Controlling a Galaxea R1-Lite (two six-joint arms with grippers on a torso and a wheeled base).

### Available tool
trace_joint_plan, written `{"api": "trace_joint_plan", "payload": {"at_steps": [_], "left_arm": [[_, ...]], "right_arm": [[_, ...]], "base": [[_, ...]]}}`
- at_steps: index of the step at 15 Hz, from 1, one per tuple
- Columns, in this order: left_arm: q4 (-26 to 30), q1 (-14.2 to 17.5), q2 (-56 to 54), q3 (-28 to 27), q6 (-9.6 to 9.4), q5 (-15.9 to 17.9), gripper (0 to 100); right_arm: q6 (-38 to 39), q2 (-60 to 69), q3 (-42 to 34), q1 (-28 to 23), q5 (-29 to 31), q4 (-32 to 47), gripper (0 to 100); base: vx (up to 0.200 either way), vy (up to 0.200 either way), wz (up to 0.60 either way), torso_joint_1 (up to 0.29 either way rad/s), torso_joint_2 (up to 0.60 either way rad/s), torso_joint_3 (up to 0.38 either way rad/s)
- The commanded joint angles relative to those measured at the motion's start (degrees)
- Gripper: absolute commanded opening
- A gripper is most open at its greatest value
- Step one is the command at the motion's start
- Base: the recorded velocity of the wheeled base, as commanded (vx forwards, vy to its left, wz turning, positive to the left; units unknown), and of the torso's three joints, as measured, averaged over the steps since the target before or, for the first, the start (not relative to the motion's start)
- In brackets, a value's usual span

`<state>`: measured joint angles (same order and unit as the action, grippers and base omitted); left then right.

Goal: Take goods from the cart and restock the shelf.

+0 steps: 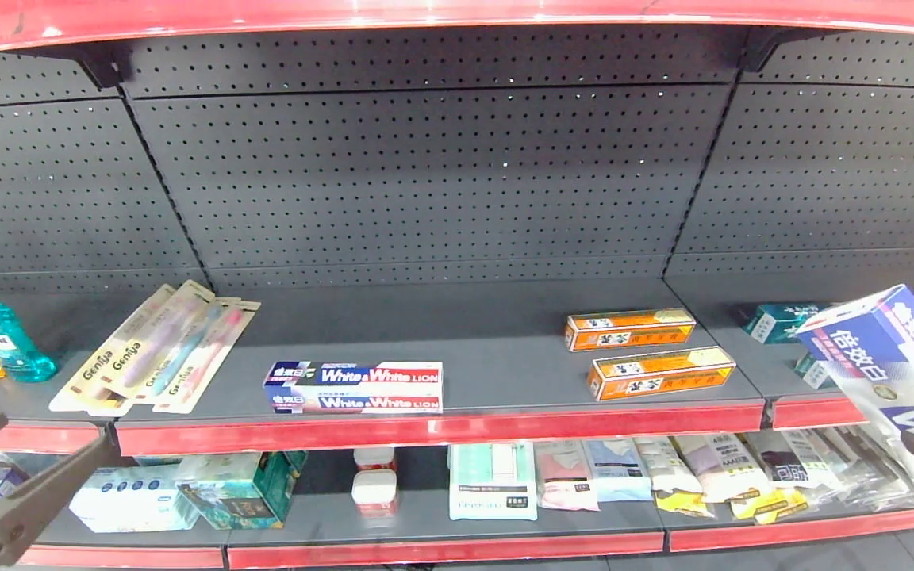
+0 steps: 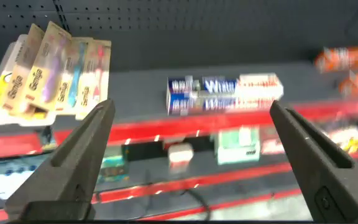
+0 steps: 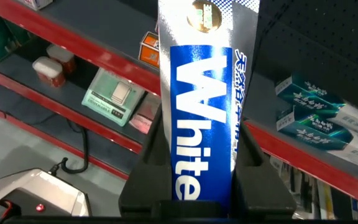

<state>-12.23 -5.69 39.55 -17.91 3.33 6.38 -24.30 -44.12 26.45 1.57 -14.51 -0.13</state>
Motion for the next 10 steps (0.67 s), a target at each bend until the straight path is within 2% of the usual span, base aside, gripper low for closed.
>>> {"api": "trace_joint_plan", "payload": {"at_steps": [1,3,7,10], "left_arm": [[4.1,0.0,-9.7,0.9,-2.27,0.9,100],[6.8,0.0,-11.8,1.1,-4.38,1.0,100],[7.6,0.0,-12.1,1.0,-7.37,1.0,100],[7.7,0.0,-12.6,1.1,-7.55,1.0,100]], "right_arm": [[-0.2,-0.5,-0.5,0.0,-0.3,0.0,0],[-0.5,-0.9,-0.5,0.0,-0.3,0.0,0],[-0.4,-0.9,-0.7,0.0,-0.3,0.0,0],[-0.3,-0.9,-0.8,0.0,-0.3,0.0,0]], "base": [[0.000,0.000,0.00,0.000,0.00,0.000],[0.000,0.000,0.00,0.000,0.00,0.000],[0.000,0.000,0.60,0.002,0.00,0.007],[0.000,0.000,0.60,0.002,0.00,0.006]]}}
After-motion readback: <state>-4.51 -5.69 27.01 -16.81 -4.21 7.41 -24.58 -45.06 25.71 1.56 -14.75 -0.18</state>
